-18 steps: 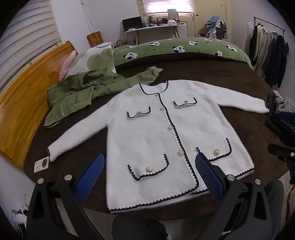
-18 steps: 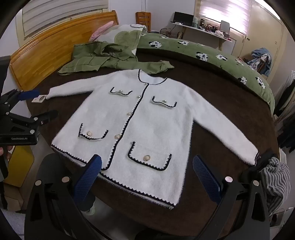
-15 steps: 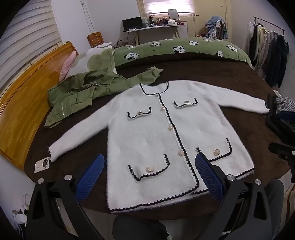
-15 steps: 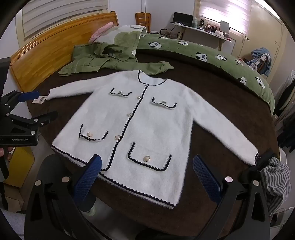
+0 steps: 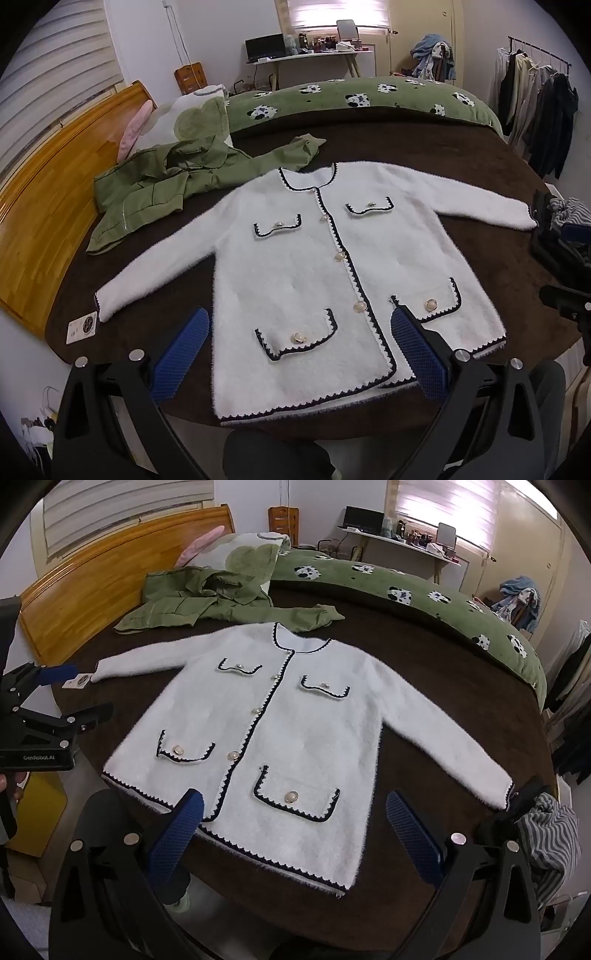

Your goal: Fold large clothes

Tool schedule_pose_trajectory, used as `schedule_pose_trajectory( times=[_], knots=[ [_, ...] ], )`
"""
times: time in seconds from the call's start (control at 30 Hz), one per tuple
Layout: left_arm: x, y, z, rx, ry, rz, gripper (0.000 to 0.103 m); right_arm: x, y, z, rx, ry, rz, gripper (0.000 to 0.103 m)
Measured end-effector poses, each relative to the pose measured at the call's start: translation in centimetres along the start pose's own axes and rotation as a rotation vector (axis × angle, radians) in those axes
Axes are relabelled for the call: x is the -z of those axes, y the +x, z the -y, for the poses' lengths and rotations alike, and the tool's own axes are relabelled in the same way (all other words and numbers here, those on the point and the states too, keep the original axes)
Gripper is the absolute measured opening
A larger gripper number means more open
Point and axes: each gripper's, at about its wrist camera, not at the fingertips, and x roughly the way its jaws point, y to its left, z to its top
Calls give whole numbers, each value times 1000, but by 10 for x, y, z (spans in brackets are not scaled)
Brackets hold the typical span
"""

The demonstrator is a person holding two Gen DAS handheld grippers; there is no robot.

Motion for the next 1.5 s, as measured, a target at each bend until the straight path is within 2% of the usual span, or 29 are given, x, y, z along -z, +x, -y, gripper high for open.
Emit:
schedule_pose_trajectory(
  times=[1.5],
  knots=[
    [1,5,1,-17,-11,-10,97,4,0,3,8,7,5,98]
  ],
)
